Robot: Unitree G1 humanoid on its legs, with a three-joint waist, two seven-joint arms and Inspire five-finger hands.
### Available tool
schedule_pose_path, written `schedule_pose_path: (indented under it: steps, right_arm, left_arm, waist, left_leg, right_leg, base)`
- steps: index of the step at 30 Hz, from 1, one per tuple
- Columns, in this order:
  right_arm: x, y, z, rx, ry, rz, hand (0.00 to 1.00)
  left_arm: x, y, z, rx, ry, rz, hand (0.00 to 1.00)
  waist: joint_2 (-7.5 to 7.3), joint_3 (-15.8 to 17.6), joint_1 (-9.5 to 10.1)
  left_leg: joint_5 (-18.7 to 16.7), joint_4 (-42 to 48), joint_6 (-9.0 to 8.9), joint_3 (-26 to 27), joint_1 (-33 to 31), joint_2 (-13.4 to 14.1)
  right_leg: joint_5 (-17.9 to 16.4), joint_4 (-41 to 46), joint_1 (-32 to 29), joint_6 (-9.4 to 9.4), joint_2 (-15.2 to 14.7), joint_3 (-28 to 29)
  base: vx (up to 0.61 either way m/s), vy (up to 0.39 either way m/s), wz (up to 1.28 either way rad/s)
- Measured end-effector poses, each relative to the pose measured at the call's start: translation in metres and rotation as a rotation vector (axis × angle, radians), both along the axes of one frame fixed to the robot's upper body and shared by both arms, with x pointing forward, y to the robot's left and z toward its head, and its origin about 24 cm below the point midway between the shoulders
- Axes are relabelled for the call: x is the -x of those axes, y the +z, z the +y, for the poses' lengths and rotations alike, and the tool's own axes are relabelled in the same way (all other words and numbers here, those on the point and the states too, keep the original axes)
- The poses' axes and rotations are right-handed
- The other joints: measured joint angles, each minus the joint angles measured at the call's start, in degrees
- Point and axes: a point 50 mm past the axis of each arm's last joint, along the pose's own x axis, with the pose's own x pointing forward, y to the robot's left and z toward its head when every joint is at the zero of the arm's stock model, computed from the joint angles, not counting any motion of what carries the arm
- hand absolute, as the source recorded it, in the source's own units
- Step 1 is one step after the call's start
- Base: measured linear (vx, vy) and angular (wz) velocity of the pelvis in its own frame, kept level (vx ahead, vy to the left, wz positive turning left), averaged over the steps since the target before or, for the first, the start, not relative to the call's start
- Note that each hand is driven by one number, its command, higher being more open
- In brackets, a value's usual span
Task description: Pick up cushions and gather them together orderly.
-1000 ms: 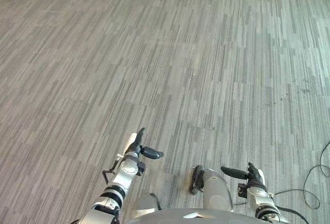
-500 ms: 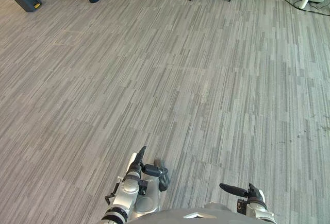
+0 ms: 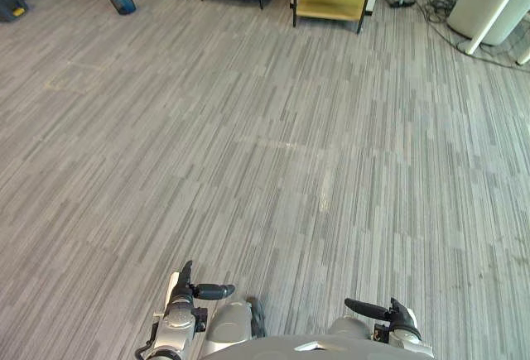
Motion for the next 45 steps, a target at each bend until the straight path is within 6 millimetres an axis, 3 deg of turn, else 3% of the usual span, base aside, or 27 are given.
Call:
schedule_pose_path:
  steps: [1, 3, 6, 8, 10, 13, 15, 18, 19, 20, 21, 23, 24, 25, 26, 27, 29, 32, 33, 34, 35, 36, 38, 40, 41, 44, 45]
  right_arm:
    - [-0.004, 0.001, 0.001, 0.005, 0.021, -0.014, 1.00]
    - [-0.004, 0.002, -0.003, 0.014, 0.012, -0.007, 1.00]
    - [0.001, 0.001, -0.005, 0.006, -0.032, -0.005, 1.00]
    - [0.011, -0.004, 0.004, -0.017, -0.037, 0.023, 1.00]
    - [0.012, -0.004, 0.008, -0.027, -0.042, 0.013, 1.00]
    - [0.010, -0.004, 0.012, -0.046, -0.062, 0.000, 1.00]
    - [0.006, -0.004, 0.014, -0.054, -0.067, -0.012, 1.00]
    - [0.005, -0.004, 0.013, -0.054, -0.064, -0.008, 1.00]
    - [0.008, -0.006, 0.015, -0.057, -0.066, 0.009, 1.00]
    - [0.010, -0.006, 0.016, -0.061, -0.067, 0.013, 1.00]
    - [0.014, -0.009, 0.020, -0.074, -0.068, 0.031, 1.00]
    - [0.019, -0.011, 0.021, -0.078, -0.066, 0.050, 1.00]
    - [0.020, -0.011, 0.022, -0.083, -0.067, 0.058, 1.00]
    - [0.022, -0.012, 0.023, -0.089, -0.066, 0.072, 1.00]
    - [0.023, -0.013, 0.023, -0.093, -0.068, 0.073, 1.00]
    - [0.020, -0.012, 0.020, -0.085, -0.055, 0.070, 1.00]
    - [0.015, -0.009, 0.017, -0.063, -0.019, 0.049, 1.00]
    - [0.007, -0.005, 0.013, -0.046, -0.010, 0.003, 1.00]
    - [-0.002, -0.002, 0.014, -0.044, -0.005, -0.032, 1.00]
    - [-0.003, -0.001, 0.015, -0.045, -0.004, -0.038, 1.00]
    - [-0.004, -0.001, 0.014, -0.043, -0.006, -0.040, 1.00]
    - [-0.007, 0.000, 0.012, -0.040, -0.016, -0.037, 1.00]
    - [-0.005, 0.000, 0.010, -0.037, -0.020, -0.032, 1.00]
    - [0.005, -0.004, 0.013, -0.056, -0.067, -0.013, 1.00]
    - [0.007, -0.005, 0.015, -0.060, -0.067, -0.009, 1.00]
    - [0.010, -0.003, 0.013, -0.049, -0.073, -0.021, 1.00]
    - [0.009, -0.002, 0.013, -0.047, -0.074, -0.025, 1.00]
  left_arm:
    - [-0.003, 0.001, 0.004, -0.010, -0.008, -0.003, 1.00]
    - [-0.003, -0.003, -0.012, 0.036, -0.027, 0.010, 1.00]
    - [-0.005, -0.004, -0.026, 0.087, -0.054, 0.005, 1.00]
    - [-0.002, -0.006, -0.033, 0.116, -0.061, 0.012, 1.00]
    - [-0.003, -0.003, -0.032, 0.128, -0.060, -0.010, 1.00]
    - [-0.012, 0.002, -0.036, 0.137, -0.067, -0.055, 1.00]
    - [-0.014, 0.002, -0.037, 0.143, -0.063, -0.062, 1.00]
    - [-0.012, 0.002, -0.031, 0.139, -0.040, -0.058, 1.00]
    - [-0.009, 0.001, -0.028, 0.138, -0.024, -0.050, 1.00]
    - [-0.008, 0.001, -0.026, 0.133, -0.023, -0.048, 1.00]
    - [-0.012, 0.002, -0.020, 0.116, -0.034, -0.052, 1.00]
    - [-0.016, 0.003, -0.018, 0.108, -0.053, -0.051, 1.00]
    - [-0.016, 0.003, -0.016, 0.103, -0.056, -0.047, 1.00]
    - [-0.014, 0.002, -0.015, 0.094, -0.065, -0.037, 1.00]
    - [-0.013, 0.002, -0.015, 0.092, -0.068, -0.032, 1.00]
    - [-0.008, 0.000, -0.012, 0.080, -0.070, -0.019, 1.00]
    - [-0.005, -0.001, -0.008, 0.065, -0.060, -0.009, 1.00]
    - [-0.007, 0.000, -0.009, 0.064, -0.058, -0.013, 1.00]
    - [-0.009, 0.000, -0.010, 0.067, -0.062, -0.014, 1.00]
    - [-0.010, 0.000, -0.010, 0.066, -0.063, -0.015, 1.00]
    - [-0.013, -0.001, -0.011, 0.068, -0.066, -0.007, 1.00]
    - [-0.013, -0.003, -0.024, 0.097, -0.095, -0.002, 1.00]
    - [-0.013, -0.004, -0.031, 0.112, -0.121, 0.005, 1.00]
    - [-0.010, -0.006, -0.037, 0.134, -0.121, 0.016, 1.00]
    - [-0.012, -0.005, -0.038, 0.143, -0.115, 0.007, 1.00]
    - [-0.019, 0.000, -0.044, 0.168, -0.081, -0.044, 1.00]
    - [-0.019, 0.000, -0.045, 0.169, -0.083, -0.048, 1.00]
  waist:
    - [-1.25, 0.5, -0.27]
    - [0.49, -0.2, 0.80]
    - [0.71, 0.4, -0.10]
    - [0.54, 0.6, 0.04]
    - [0.21, 0.8, 0.29]
    - [-0.17, 1.0, 0.94]
    - [-0.11, 1.0, 2.27]
    - [0.07, 1.2, 2.83]
    - [-0.02, 0.9, 3.05]
    - [-0.11, 0.6, 3.06]
    - [-2.22, 0.0, 2.58]
    - [-3.69, 0.0, 2.53]
    - [-4.23, -0.1, 2.50]
    - [-4.48, 0.1, 2.24]
    - [-4.43, 0.2, 2.03]
    - [-4.21, 0.4, 1.84]
    - [-3.14, 1.0, 1.44]
    - [-1.58, 1.9, 0.69]
    - [-1.76, 2.2, -0.04]
    - [-2.39, 2.1, -0.27]
    - [-1.85, 2.9, -1.03]
    - [-0.88, 3.2, -0.78]
    - [-0.82, 3.3, -0.93]
    - [-1.21, 3.1, -0.83]
    - [-1.20, 3.1, -0.71]
    - [0.59, 2.8, 0.15]
    - [0.69, 2.7, 0.18]
  left_leg:
    - [-0.7, -0.4, -3.35, -1.4, 1.5, -0.2]
    - [0.1, -1.6, -4.17, -1.3, 2.6, 2.5]
    - [1.3, 6.0, -5.17, -1.0, 1.5, 5.8]
    - [2.1, 22.3, -5.94, -1.2, -3.0, 9.9]
    - [0.7, 33.9, -4.49, 0.1, -7.8, 11.7]
    - [-1.0, 26.6, -3.65, 1.1, -13.1, 9.9]
    - [-0.5, 13.2, -4.04, -3.8, -15.5, 6.2]
    - [7.1, -2.9, -4.57, -8.8, -16.7, 3.1]
    - [13.0, -0.3, -4.17, -8.7, -16.5, 3.1]
    - [13.7, 1.2, -4.03, -8.6, -16.8, 2.8]
    - [9.7, 6.8, -3.18, -8.3, -19.1, 1.1]
    - [5.4, 10.7, -1.94, -6.8, -19.2, -0.6]
    - [4.4, 11.1, -1.55, -6.2, -18.6, -1.1]
    - [2.8, 10.7, -0.62, -6.1, -16.3, -2.0]
    - [2.4, 10.0, -0.47, -6.1, -15.2, -2.1]
    - [1.8, 7.6, -0.32, -6.2, -11.3, -2.1]
    - [2.1, 1.5, -0.85, -6.3, -4.3, -1.1]
    - [2.6, -2.6, -1.69, -6.5, 0.0, 0.9]
    - [2.6, -3.7, -1.84, -7.2, 0.7, 1.9]
    - [2.5, -3.8, -2.37, -7.3, 0.8, 1.7]
    - [2.3, -4.1, -4.19, -7.7, 1.7, 2.3]
    - [2.9, -5.3, -4.53, -7.2, 2.0, 2.9]
    - [4.1, -5.7, -4.38, -6.7, 2.4, 2.6]
    - [4.0, -1.8, -4.87, -5.9, 3.4, 4.0]
    - [3.4, 4.5, -5.89, -6.0, 1.3, 5.2]
    - [0.8, 29.4, -6.16, -7.6, -9.8, 10.0]
    - [-0.5, 29.6, -5.86, -7.3, -11.0, 10.0]
  right_leg:
    - [10.0, -11.1, -1.2, -3.68, 2.4, 2.8]
    - [7.9, -11.2, 0.2, -5.05, 4.9, 1.9]
    - [3.0, -11.3, 4.3, -5.52, 6.1, -1.1]
    - [1.7, -14.1, 10.1, -6.11, 8.0, -2.0]
    - [1.6, -17.6, 14.6, -6.09, 9.0, -2.2]
    - [2.2, -23.1, 19.8, -5.05, 9.6, -2.1]
    - [2.2, -24.7, 21.2, -4.97, 9.5, -0.4]
    - [0.2, -25.7, 24.0, -0.09, 8.9, 2.2]
    - [-1.0, -25.7, 25.8, 1.95, 8.3, 3.5]
    - [-1.4, -25.7, 26.2, 2.58, 7.8, 3.8]
    - [-1.9, -24.3, 26.0, 3.64, 5.3, 4.2]
    - [-1.3, -13.8, 22.0, 4.56, 1.1, 7.3]
    - [-0.3, -8.6, 19.9, 4.85, -0.7, 8.1]
    - [4.5, 1.7, 15.9, 3.72, -3.7, 8.4]
    - [5.1, 4.8, 14.9, 3.62, -4.4, 8.3]
    - [2.8, 10.1, 12.4, 2.93, -4.8, 7.4]
    - [-0.1, 9.2, 9.5, 1.89, -1.8, 6.0]
    - [-0.8, 1.5, 3.6, 0.78, 3.4, 5.9]
    - [1.8, -9.6, -0.1, 1.80, 6.3, 7.9]
    - [3.7, -13.4, -0.4, 1.88, 6.6, 8.8]
    - [9.4, -15.8, 1.4, -2.59, 8.1, 8.3]
    - [9.3, -15.6, 2.2, -2.88, 9.3, 7.9]
    - [8.0, -13.9, 2.6, -3.86, 9.9, 8.9]
    - [4.4, -14.0, 6.1, -4.94, 10.6, 8.0]
    - [3.4, -15.3, 7.9, -5.02, 11.1, 7.6]
    - [2.6, -19.1, 13.6, -5.43, 13.7, 7.1]
    - [2.6, -20.1, 15.4, -5.43, 13.9, 7.2]
  base:
    - [0.40, -0.292, 0.58]
    - [0.40, -0.276, 0.26]
    - [0.51, -0.340, 0.38]
    - [0.40, -0.232, 0.09]
    - [0.30, -0.129, -0.05]
    - [0.25, -0.021, -0.10]
    - [0.29, 0.136, -0.43]
    - [0.35, 0.268, -0.46]
    - [0.47, 0.348, -0.42]
    - [0.44, 0.281, -0.28]
    - [0.46, 0.246, -0.08]
    - [0.48, 0.275, -0.04]
    - [0.48, 0.262, 0.03]
    - [0.38, 0.160, 0.06]
    - [0.45, 0.143, 0.05]
    - [0.43, 0.079, -0.01]
    - [0.43, 0.001, -0.05]
    - [0.37, -0.163, 0.10]
    - [0.32, -0.264, 0.28]
    - [0.35, -0.276, 0.50]
    - [0.35, -0.277, 0.32]
    - [0.27, -0.189, 0.29]
    - [0.25, -0.184, 0.22]
    - [0.27, -0.244, 0.38]
    - [0.24, -0.234, 0.26]
    - [0.22, -0.133, -0.01]
    - [0.21, 0.015, -0.35]
